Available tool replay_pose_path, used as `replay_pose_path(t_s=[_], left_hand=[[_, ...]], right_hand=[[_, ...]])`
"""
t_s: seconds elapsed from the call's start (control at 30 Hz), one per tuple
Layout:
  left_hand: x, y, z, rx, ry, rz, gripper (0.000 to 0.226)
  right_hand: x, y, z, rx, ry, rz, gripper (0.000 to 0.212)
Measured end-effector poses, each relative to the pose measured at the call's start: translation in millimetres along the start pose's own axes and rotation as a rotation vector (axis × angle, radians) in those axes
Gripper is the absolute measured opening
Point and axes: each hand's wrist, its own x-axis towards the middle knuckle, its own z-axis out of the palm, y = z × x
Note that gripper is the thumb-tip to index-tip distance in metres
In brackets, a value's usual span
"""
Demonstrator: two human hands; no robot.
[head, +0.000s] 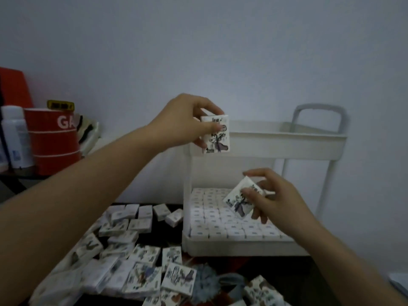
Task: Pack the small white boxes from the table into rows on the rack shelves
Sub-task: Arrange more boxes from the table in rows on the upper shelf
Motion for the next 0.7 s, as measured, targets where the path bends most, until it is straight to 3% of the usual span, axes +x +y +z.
replay_pose_path(t_s=[0.3, 0.5, 0.7], left_hand=[[56, 20, -11, 0.009, -0.172, -0.139, 0.029], [80, 22, -20, 0.028, -0.147, -0.087, 0.027], [80, 0, -17, 0.587, -0.349, 0.07, 0.029]], right_hand=[[74, -68, -51, 0.104, 0.058, -0.108, 0.025], [123, -81, -60, 0.153, 0.134, -0.133, 0.028], [152, -71, -48, -0.117, 0.151, -0.165, 0.028]])
